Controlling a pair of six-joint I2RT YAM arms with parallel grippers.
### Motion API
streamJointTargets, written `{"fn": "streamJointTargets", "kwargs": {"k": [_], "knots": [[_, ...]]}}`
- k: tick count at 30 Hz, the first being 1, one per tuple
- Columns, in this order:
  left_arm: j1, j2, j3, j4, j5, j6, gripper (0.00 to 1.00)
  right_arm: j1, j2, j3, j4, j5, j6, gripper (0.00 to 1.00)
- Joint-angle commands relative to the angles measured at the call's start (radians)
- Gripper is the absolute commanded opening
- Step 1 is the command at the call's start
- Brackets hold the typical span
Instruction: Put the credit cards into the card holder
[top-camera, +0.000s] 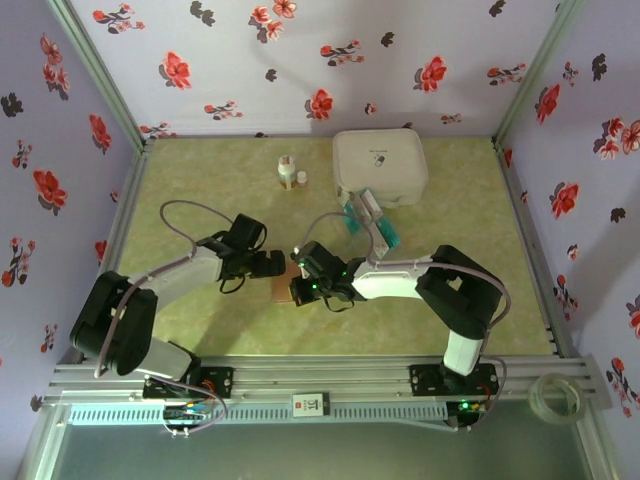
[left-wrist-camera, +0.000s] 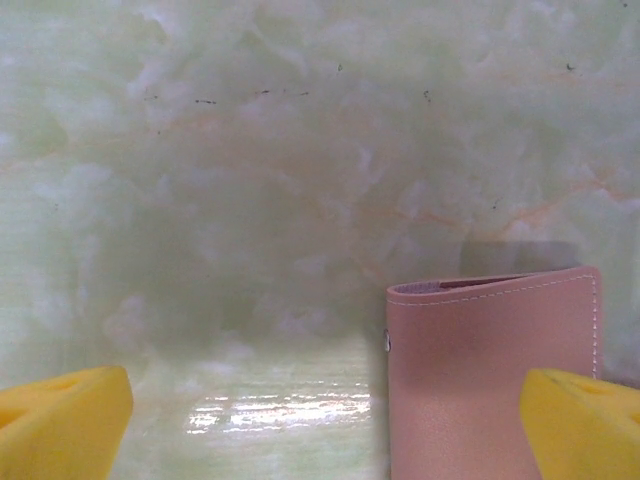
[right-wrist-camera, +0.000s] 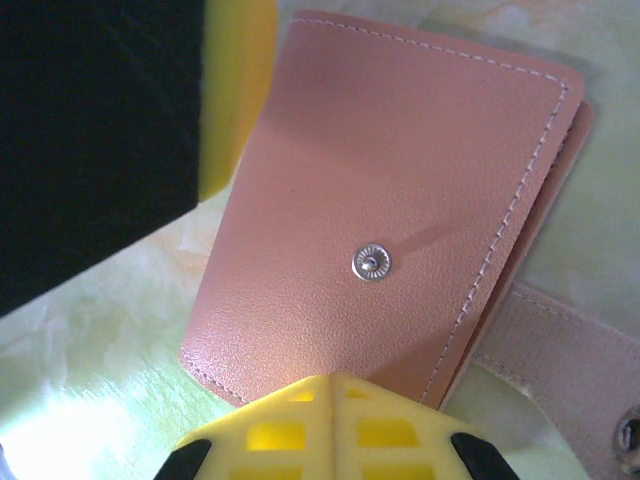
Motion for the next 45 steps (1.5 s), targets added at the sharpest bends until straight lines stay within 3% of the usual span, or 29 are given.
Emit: {"fn": "streamJointTargets", "kwargs": {"k": [1, 11, 19, 24, 29, 45], "knots": [[-0.009, 0.031, 0.014, 0.006, -0.029, 0.023, 1.0, -0.006, 0.022, -0.008, 0.011, -0.005, 0.017, 0.0], [-0.032, 0.077, -0.006, -0.001, -0.102, -0.008, 1.0, -0.026, -0.031, 0.012, -0.028, -0.021, 0.019, 0.0], [-0.043, 0.084, -0.018, -0.012, -0.159, -0.025, 1.0, -0.096, -0.168, 0.043, -0.186, 0.042, -0.012, 0.2], [-0.046, 0.085, -0.031, -0.002, -0.164, -0.025, 1.0, -0.115, -0.164, 0.098, -0.304, 0.095, -0.048, 0.3], [-0.049, 0.089, -0.038, 0.006, -0.165, -0.026, 1.0, -0.12, -0.11, 0.149, -0.36, 0.108, -0.066, 0.3], [-0.058, 0.091, -0.05, 0.021, -0.165, -0.024, 1.0, -0.123, -0.03, 0.176, -0.358, 0.088, -0.071, 0.17]]}}
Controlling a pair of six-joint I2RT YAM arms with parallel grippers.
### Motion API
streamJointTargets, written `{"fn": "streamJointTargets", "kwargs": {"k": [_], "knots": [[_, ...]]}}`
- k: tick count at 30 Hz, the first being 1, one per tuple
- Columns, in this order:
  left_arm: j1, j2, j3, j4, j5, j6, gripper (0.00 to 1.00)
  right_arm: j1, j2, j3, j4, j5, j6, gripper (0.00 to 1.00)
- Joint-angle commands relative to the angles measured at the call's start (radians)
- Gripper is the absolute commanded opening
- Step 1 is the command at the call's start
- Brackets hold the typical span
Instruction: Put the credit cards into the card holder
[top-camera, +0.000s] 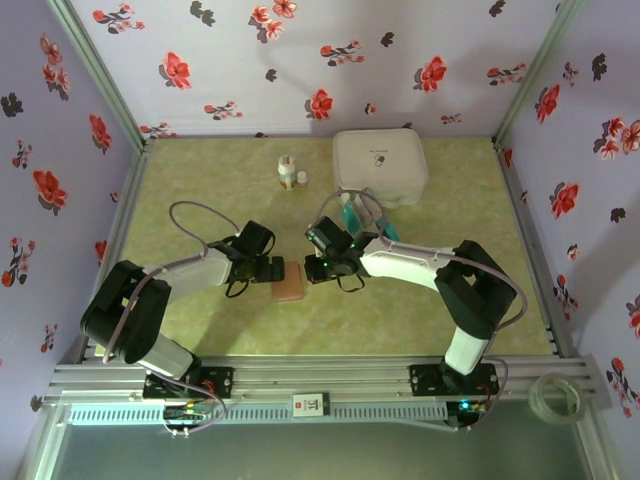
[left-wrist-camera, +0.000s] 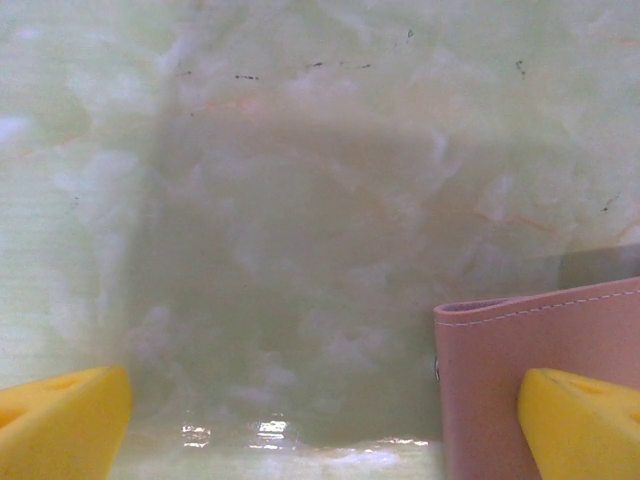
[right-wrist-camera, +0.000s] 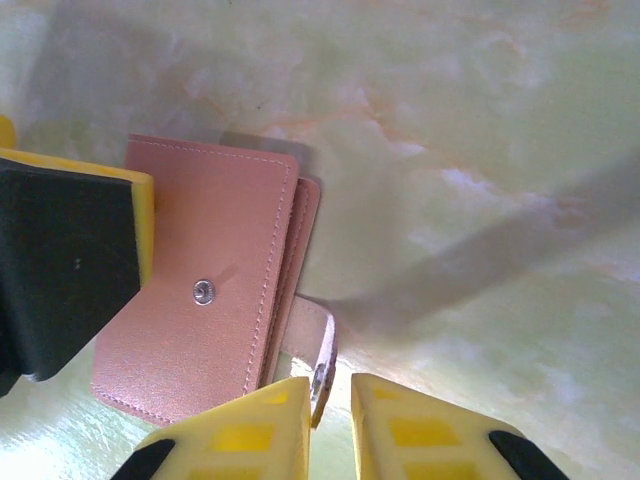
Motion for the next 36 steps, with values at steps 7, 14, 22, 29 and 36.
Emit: {"fn": "streamJointTargets", "kwargs": {"k": [7, 14, 22, 29, 36], "knots": [[-0.009, 0.023, -0.031, -0.011, -0.037, -0.008, 1.0, -0.008, 0.026, 0.022, -0.001, 0.0, -0.011, 0.06], [-0.009, 0.019, -0.031, -0.01, -0.037, -0.007, 1.0, -0.009, -0.005, 0.02, -0.006, -0.005, -0.01, 0.1], [-0.01, 0.023, -0.031, -0.007, -0.037, -0.008, 1.0, -0.011, -0.011, 0.019, -0.005, -0.011, -0.008, 0.04], [-0.012, 0.019, -0.032, -0.008, -0.037, -0.008, 1.0, -0.012, -0.015, 0.016, 0.001, -0.013, -0.004, 0.11], [-0.013, 0.021, -0.032, -0.007, -0.036, -0.008, 1.0, -0.013, -0.019, 0.017, 0.001, -0.011, -0.003, 0.1]]}}
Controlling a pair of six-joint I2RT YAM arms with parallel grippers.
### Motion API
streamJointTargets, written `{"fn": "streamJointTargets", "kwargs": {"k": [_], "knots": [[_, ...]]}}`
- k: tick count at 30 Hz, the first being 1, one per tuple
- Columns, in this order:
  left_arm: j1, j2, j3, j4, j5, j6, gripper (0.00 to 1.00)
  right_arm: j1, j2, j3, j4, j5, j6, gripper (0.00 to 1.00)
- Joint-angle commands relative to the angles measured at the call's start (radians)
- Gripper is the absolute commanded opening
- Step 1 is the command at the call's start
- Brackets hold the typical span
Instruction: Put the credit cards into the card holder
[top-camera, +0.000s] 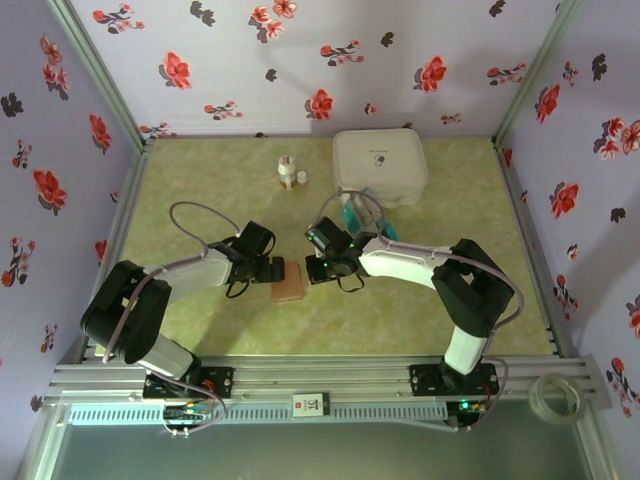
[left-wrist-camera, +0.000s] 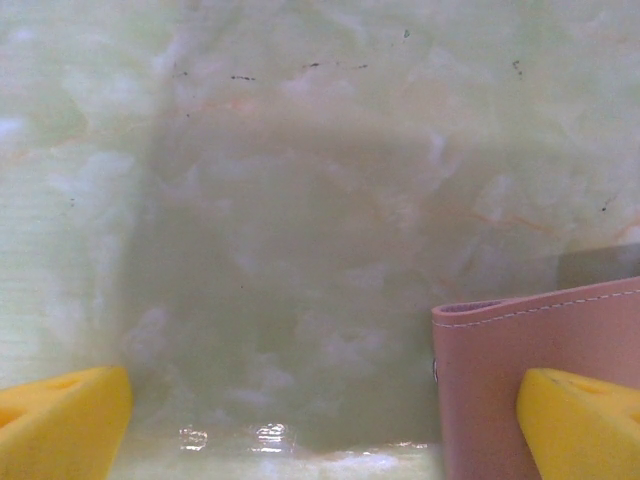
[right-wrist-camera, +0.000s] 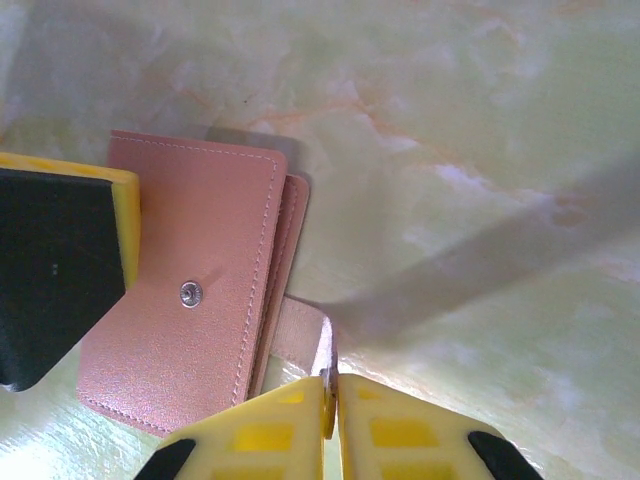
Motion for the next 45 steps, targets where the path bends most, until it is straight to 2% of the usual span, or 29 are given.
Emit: {"fn": "streamJointTargets", "kwargs": {"k": [1, 9, 14, 20, 30, 45], "knots": [[-0.01, 0.021, -0.027, -0.019, -0.032, -0.007, 1.0, -0.009, -0.031, 0.014, 0.002, -0.006, -0.002, 0.1], [-0.012, 0.022, -0.025, -0.018, -0.032, -0.008, 1.0, -0.009, -0.034, 0.012, 0.006, -0.005, 0.002, 0.11], [-0.014, 0.025, -0.024, -0.017, -0.032, -0.006, 1.0, -0.01, -0.038, 0.011, 0.01, -0.012, 0.004, 0.0], [-0.014, 0.023, -0.025, -0.019, -0.033, -0.008, 1.0, -0.01, -0.044, 0.01, 0.032, -0.046, 0.015, 0.0], [-0.019, 0.016, -0.03, -0.015, -0.032, -0.008, 1.0, -0.009, 0.032, 0.002, 0.209, -0.19, 0.116, 0.0], [-0.023, 0.015, -0.034, -0.008, -0.031, -0.016, 1.0, -0.008, 0.139, 0.02, 0.253, -0.202, 0.135, 0.0]]}}
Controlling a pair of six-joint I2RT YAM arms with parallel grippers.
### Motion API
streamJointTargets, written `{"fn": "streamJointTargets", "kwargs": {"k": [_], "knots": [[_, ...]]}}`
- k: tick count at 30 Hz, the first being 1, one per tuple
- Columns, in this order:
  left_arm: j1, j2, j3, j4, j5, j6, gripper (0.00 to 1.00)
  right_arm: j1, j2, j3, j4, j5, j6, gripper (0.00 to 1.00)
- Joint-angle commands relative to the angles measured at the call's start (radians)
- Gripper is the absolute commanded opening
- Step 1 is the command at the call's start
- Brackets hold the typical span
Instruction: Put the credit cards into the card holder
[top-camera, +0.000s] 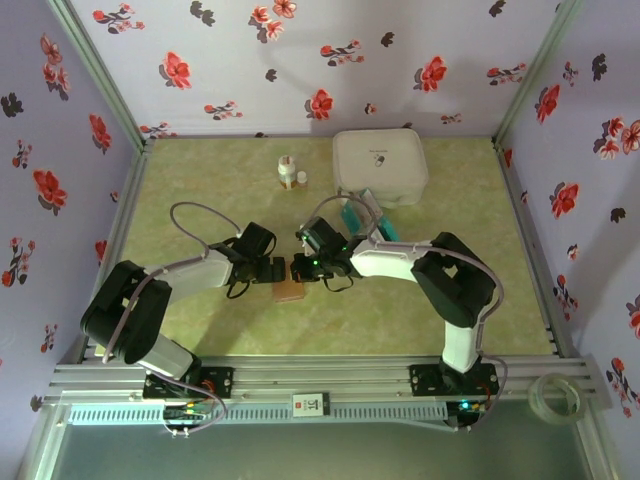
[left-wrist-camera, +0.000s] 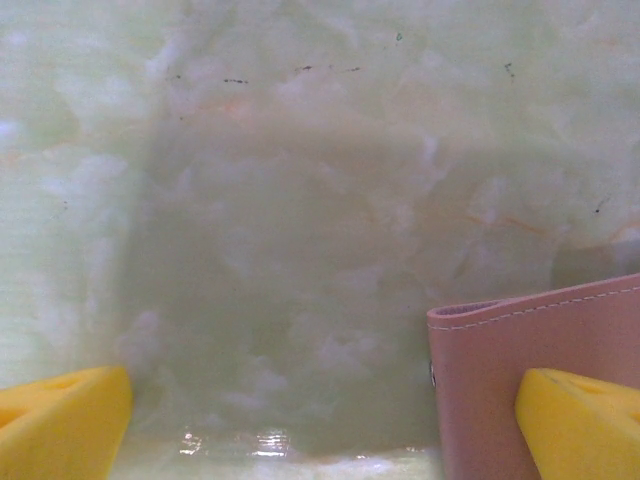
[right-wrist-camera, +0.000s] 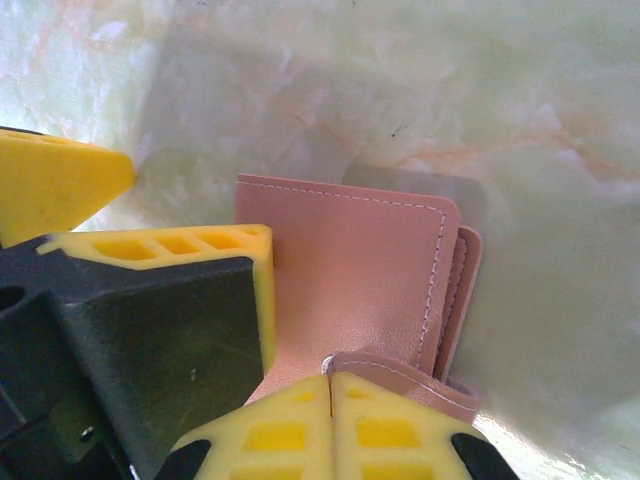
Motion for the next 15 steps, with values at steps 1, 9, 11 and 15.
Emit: {"fn": "streamJointTargets", "kwargs": {"k": [1, 9, 11, 15], "knots": [[-0.014, 0.016, -0.025, -0.023, -0.024, -0.013, 1.0, -0.006, 0.034, 0.02, 0.013, -0.01, 0.011, 0.0], [-0.015, 0.009, -0.024, -0.027, -0.025, -0.013, 1.0, -0.005, 0.061, 0.015, 0.009, -0.007, 0.011, 0.0], [-0.014, 0.001, -0.022, -0.032, -0.025, -0.015, 1.0, -0.006, 0.067, 0.014, 0.002, -0.004, 0.011, 0.0], [-0.006, -0.033, -0.015, -0.046, -0.019, -0.026, 1.0, -0.004, 0.074, 0.011, -0.017, 0.006, 0.004, 0.0]]}}
